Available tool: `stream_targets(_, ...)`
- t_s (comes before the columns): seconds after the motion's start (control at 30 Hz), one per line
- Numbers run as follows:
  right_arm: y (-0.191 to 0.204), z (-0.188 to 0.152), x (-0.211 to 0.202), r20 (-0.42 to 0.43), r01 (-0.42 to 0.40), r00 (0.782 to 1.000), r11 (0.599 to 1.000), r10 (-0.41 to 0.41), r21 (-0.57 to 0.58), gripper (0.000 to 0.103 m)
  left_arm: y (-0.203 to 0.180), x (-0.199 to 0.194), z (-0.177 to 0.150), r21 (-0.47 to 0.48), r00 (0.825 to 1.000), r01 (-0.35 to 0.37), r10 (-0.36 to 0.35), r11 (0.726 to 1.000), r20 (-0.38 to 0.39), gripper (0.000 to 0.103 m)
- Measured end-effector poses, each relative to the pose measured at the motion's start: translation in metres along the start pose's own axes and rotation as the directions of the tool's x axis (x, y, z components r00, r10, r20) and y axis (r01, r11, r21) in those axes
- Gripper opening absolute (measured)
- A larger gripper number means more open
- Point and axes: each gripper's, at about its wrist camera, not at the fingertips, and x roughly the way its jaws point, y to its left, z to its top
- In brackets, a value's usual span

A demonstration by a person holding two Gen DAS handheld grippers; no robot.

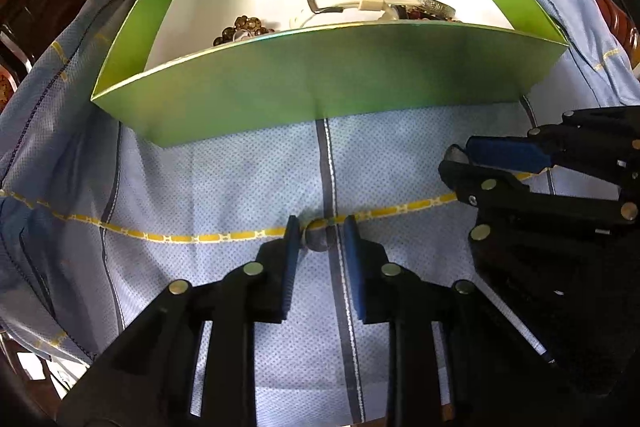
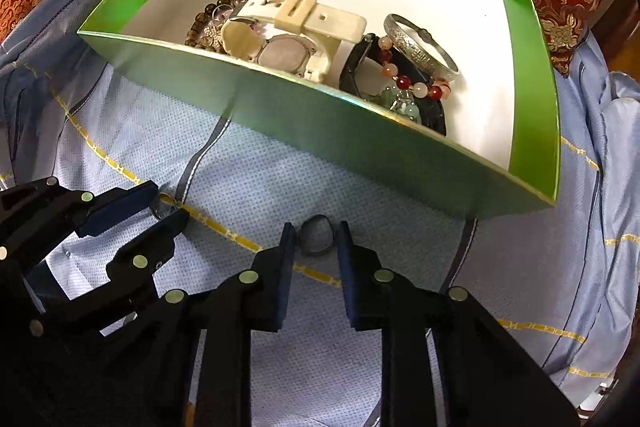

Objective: Organize jewelry
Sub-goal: 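Grasp the black ring with the right tool while the left grasps the small silver ring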

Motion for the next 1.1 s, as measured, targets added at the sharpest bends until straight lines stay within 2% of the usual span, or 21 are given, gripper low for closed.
stream_targets(0.17, -0.005, -0.002, -0.006, -0.001, -0.004, 1.000, 1.000, 0.004, -0.001, 0.024, 0.000, -0.001, 0.000, 0.001, 1.000, -0.001, 0.001, 1.000, -0.001, 0.023)
stream_targets(0.23, -0.010, -0.007, -0.015, -0.001, -0.017, 1.000, 1.000, 0.017, 0.003, 0.027, 0.001, 0.000, 0.000, 0.002, 1.000, -0.003, 0.003, 1.000, -0.001, 0.023)
stream_targets(0.8, -0.015, -0.008, -0.009, 0.007, -0.009, 1.000, 1.000, 0.009, -0.007, 0.030, 0.001, 0.001, 0.002, 0.007, 1.000, -0.001, 0.001, 1.000, -0.005, 0.025)
stream_targets(0.87, -0.014, -0.009, -0.009, 0.010, -0.007, 1.000, 1.000, 0.007, -0.009, 0.027, 0.001, 0.001, 0.002, 0.007, 1.000, 0.000, 0.000, 1.000, -0.004, 0.025)
stream_targets(0.9, -0.013, -0.010, -0.010, 0.011, -0.007, 1.000, 1.000, 0.007, -0.006, 0.022, 0.001, 0.001, 0.002, 0.007, 1.000, 0.001, -0.001, 1.000, -0.004, 0.025)
stream_targets(1.1, -0.013, -0.011, -0.010, 0.007, -0.020, 1.000, 1.000, 0.020, -0.002, 0.020, 0.006, 0.004, 0.001, 0.000, 1.000, 0.008, -0.008, 1.000, -0.005, 0.024)
